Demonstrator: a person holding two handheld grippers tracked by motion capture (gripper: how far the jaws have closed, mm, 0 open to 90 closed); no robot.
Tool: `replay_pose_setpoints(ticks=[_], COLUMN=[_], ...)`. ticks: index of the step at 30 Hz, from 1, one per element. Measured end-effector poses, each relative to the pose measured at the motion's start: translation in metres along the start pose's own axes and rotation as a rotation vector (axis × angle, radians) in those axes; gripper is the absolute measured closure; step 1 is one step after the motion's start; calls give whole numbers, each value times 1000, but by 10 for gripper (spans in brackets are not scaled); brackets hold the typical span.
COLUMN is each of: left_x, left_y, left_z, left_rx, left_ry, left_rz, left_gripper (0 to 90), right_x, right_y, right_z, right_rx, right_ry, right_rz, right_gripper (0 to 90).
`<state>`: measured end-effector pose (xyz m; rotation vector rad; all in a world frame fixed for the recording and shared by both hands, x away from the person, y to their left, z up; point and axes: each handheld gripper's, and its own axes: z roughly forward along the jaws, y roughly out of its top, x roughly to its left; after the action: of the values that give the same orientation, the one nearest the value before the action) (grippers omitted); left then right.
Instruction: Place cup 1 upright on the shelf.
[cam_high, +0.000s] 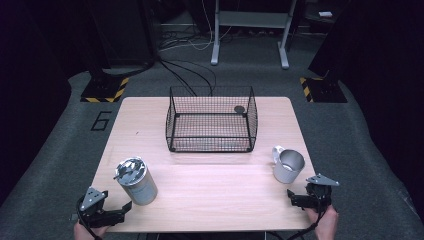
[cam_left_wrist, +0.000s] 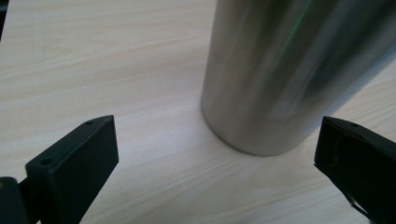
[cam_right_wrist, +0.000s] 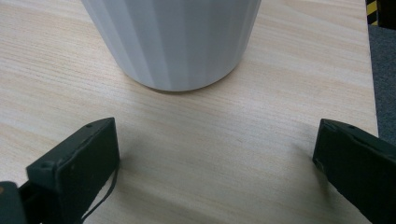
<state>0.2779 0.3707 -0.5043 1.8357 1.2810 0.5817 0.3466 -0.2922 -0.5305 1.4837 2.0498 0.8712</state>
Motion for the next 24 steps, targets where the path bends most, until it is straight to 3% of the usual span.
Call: replay_pose_setpoints(ticks=[1,5,11,24], left_x=[-3,-8,-16,-31], left_y=[2,11,22,55], left_z=[0,-8,-15,-28], left_rx=[-28,-63,-99,-185], left_ry=[-2,-26,-23,-61], left_rz=[-8,0,5,46], left_gripper=[0,0,0,0], right_x=[0,0,0,0], right_y=[0,0,0,0], right_z=[0,0,0,0], right_rx=[0,0,-1,-1], right_ry=[-2,-1,-3,-2], right_rz=[2,2,1,0], right_gripper=[2,2,2,3])
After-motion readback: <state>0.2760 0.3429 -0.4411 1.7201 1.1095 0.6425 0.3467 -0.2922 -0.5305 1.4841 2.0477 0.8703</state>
